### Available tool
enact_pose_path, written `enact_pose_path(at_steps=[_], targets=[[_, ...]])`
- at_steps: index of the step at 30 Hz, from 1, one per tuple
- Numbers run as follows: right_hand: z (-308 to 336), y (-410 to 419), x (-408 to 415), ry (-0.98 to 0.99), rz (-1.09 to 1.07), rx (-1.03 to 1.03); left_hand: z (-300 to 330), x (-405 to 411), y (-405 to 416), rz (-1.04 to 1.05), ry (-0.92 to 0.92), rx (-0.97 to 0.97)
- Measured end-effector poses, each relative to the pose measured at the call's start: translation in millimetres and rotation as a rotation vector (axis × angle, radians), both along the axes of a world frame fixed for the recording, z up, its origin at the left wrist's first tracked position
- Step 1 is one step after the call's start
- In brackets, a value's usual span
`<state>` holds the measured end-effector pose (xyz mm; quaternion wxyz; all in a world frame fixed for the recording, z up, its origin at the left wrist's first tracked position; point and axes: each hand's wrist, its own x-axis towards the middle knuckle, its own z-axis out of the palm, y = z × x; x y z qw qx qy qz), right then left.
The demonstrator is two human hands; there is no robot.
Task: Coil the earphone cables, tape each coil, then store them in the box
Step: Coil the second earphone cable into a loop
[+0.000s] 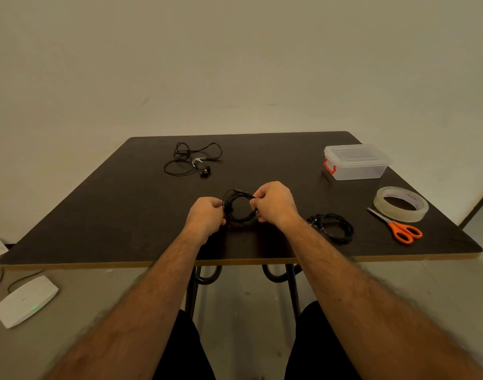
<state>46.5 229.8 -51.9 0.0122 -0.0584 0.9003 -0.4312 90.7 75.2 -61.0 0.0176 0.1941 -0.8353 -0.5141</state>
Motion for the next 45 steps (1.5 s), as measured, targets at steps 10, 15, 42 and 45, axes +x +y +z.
enact_pose_path(at_steps=[10,15,42,45], targets=[[1,-1,-3,-0.050,-0.002,0.142,2,-4,-13,-0.018,0.016,-0.108],[0,-7,-3,0.003,-0.018,0.304,0,-2,-16,-0.049,-0.015,-0.249],[11,-17,12,0.023,0.006,0.455,-1,1,2,-0.082,0.118,-0.467],[10,-16,12,0.021,0.008,0.442,-3,2,2,-0.080,0.152,-0.446]])
